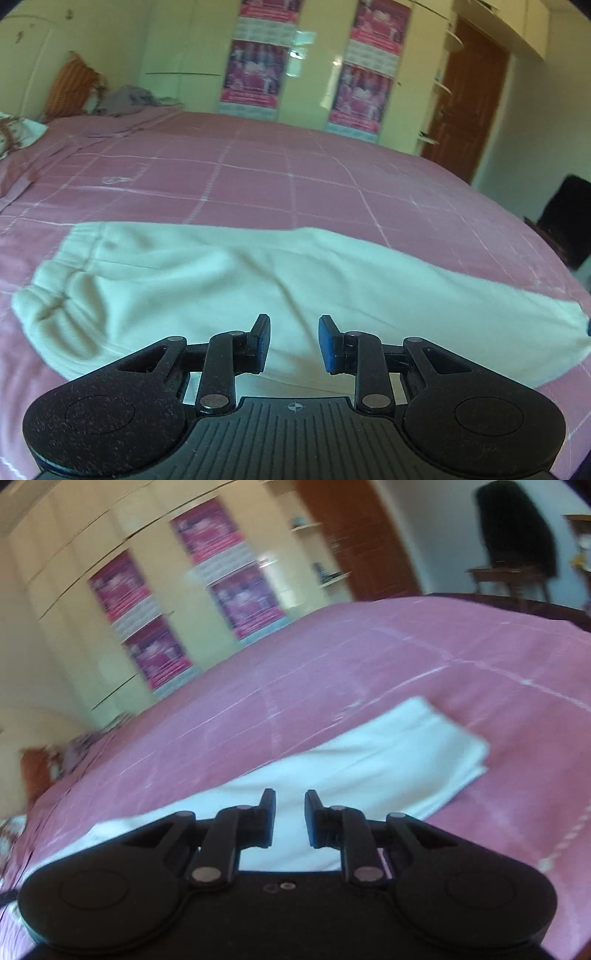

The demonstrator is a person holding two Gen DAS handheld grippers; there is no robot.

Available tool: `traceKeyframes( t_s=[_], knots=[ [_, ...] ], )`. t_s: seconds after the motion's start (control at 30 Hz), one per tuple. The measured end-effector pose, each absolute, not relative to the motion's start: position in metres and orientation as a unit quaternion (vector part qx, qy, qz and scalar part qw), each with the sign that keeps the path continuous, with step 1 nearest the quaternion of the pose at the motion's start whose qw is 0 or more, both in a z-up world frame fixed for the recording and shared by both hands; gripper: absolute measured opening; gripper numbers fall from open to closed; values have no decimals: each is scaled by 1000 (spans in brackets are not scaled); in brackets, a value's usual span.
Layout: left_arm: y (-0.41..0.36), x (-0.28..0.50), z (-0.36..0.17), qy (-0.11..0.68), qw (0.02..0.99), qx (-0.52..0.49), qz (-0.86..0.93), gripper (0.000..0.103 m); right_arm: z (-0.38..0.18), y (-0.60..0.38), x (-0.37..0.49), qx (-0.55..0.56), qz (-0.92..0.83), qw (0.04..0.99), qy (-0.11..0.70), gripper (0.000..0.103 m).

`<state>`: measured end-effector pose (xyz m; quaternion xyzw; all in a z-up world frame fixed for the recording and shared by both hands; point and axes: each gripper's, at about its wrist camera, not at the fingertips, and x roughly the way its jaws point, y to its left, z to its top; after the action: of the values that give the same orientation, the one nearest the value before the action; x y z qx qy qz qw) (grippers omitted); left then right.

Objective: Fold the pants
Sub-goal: 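Smooth the folded sweatpants flat with both open tools, then grasp the folded edge again with the right tool and lift it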

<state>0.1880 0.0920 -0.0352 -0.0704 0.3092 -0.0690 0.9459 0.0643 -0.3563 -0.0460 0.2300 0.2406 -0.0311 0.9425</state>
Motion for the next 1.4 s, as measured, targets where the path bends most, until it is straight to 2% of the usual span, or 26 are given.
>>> traceKeyframes(
  t_s=[0.1,0.13,0.23,0.37,0.43,0.5,0.57,0.6,0.63,0.67,0.73,0.83,0.87,0.97,1.07,1.27,1.4],
  knots=[
    [62,200,-70,381,921,-31,-75,29,-59,-298,107,163,49,929,329,24],
    [63,196,-72,369,926,-32,-74,29,-75,-282,119,136,46,911,387,26],
    [77,191,-53,352,930,-70,-73,29,-71,-277,120,135,32,911,389,26],
    [82,217,-29,322,942,-55,-75,30,-45,-286,122,112,-2,941,319,28],
    [87,241,-24,322,941,-72,-72,34,-37,-292,139,123,-4,946,299,28],
    [97,269,-35,343,934,-90,-49,60,-39,-296,169,122,-3,945,303,30],
    [111,291,-59,380,920,-98,-16,78,-47,-304,194,118,4,939,323,31],
    [118,297,-72,400,911,-96,-20,78,-55,-312,203,118,2,933,339,32],
    [120,298,-75,388,916,-95,-31,78,-64,-323,210,112,-14,927,359,29],
    [122,293,-70,390,915,-95,-28,78,-71,-337,210,110,-40,923,366,17],
    [126,271,-57,372,924,-85,-15,78,-72,-383,194,172,-85,919,345,15],
    [140,224,-45,337,937,-85,-30,78,-48,-434,129,238,-138,925,263,54],
    [144,209,-43,332,940,-80,-27,78,-42,-446,105,256,-137,926,240,59],
    [157,174,-41,325,943,-69,-17,78,-47,-475,40,339,-116,911,205,52],
    [168,163,-46,331,941,-64,-15,78,-68,-482,6,386,-108,894,202,50],
    [184,172,-59,322,938,-130,5,79,-108,-484,30,469,-99,854,200,50],
    [180,182,-64,331,937,-109,25,79,-112,-485,60,487,-116,843,197,48]
  ],
)
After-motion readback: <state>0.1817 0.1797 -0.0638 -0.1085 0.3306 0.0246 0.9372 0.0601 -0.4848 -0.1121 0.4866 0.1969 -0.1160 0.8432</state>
